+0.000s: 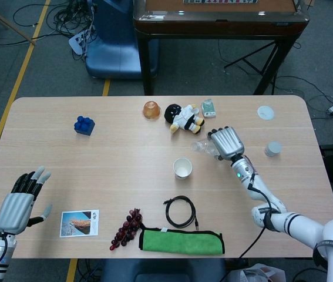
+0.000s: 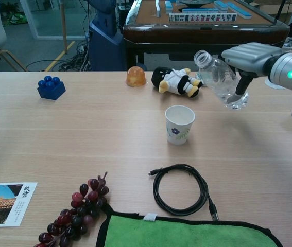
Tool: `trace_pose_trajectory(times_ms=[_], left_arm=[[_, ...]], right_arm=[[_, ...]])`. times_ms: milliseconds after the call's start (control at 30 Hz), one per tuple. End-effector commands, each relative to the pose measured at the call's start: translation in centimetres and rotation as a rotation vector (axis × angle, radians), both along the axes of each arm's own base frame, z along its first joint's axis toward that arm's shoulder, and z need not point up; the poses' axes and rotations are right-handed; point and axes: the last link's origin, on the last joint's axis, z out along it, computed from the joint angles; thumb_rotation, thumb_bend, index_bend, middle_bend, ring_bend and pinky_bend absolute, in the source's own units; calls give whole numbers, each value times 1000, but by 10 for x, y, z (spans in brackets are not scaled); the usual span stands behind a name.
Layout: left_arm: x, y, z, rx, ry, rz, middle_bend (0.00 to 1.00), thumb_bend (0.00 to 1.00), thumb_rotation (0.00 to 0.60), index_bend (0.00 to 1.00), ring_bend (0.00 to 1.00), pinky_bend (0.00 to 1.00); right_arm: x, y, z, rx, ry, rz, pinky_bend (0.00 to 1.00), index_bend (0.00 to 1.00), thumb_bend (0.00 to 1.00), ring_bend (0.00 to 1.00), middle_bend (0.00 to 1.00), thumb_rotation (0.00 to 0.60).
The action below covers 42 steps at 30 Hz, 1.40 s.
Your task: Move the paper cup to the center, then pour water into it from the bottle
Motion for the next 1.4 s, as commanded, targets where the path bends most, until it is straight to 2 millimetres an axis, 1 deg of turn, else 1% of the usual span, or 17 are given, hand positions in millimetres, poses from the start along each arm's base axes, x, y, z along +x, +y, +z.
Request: trace_pose_trajectory(times_ms=[33,267,500,700,1400], left_arm=[[0,0,0,0,-1,0,0,318,600,61,0,47],[0,0,1,1,-5,3,0,318,600,61,0,47],[0,0,1,0,-8,2,0,318,600,61,0,47],[0,0,1,-2,-8,1,0,318,600,61,0,47],[1,-1,2,2,-12,-2,0,318,600,61,0,47]], right_arm=[[15,0,-7,22,72,24,487,613,181,467,597,600],[15,2,-11,25,173,34,489,614,181,469,599,600],[9,3,-8,9,279,50,493,618,182,474,603,600],[8,5,-6,-1,349,69,495,619,184,475,605,600],[14,6,-5,-21,505,99,496,619,184,475,604,600]])
